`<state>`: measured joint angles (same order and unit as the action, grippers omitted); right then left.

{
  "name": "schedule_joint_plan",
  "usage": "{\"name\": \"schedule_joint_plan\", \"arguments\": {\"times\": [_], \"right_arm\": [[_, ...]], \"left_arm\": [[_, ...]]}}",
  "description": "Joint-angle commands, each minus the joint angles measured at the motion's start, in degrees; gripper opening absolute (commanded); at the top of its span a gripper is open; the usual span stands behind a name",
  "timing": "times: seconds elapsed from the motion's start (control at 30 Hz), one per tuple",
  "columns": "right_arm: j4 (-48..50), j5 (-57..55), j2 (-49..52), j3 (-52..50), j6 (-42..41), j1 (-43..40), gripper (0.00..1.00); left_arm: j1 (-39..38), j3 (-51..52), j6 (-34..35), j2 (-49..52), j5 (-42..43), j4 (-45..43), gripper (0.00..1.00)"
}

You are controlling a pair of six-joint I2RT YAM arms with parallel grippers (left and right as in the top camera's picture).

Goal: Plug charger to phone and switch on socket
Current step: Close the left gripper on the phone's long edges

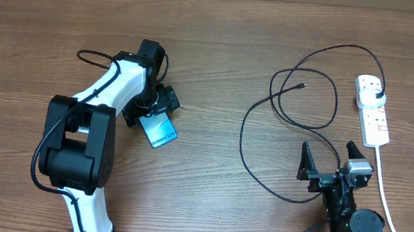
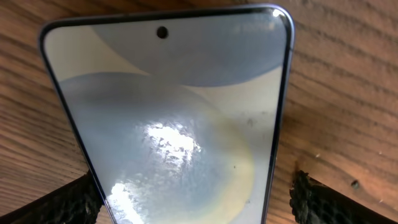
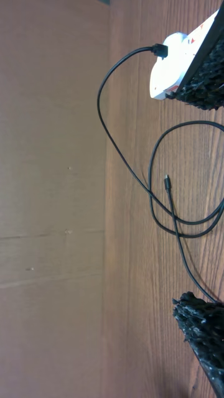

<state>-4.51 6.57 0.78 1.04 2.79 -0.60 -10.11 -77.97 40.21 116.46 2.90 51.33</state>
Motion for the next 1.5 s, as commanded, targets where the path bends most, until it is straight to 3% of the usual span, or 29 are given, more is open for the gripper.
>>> {"name": "schedule_joint_plan", "arguments": {"times": [0.0,0.27,0.43,0.8,1.47], "right_arm": [[0.3,-0.5,-0.6,-0.6,0.1,0.2,1.00],[0.3,-0.5,-0.6,-0.6,0.1,0.2,1.00],[0.3,-0.5,-0.6,-0.6,0.1,0.2,1.00],[0.3,-0.5,-0.6,-0.6,0.1,0.2,1.00],[0.3,-0.5,-0.6,-0.6,0.1,0.2,1.00]], "left_arm": [[0.3,3.8,5.4,2.0,0.9,-0.7,1.00],[0.3,9.1,6.6,2.0,1.2,-4.5,1.00],[0.3,9.3,0.7,2.0,6.9,-5.8,1.00],[0.3,9.2,-0.3,2.0,10.8,-2.4,1.00],[0.3,8.4,0.9,2.0,3.5,-1.4,1.00]]}}
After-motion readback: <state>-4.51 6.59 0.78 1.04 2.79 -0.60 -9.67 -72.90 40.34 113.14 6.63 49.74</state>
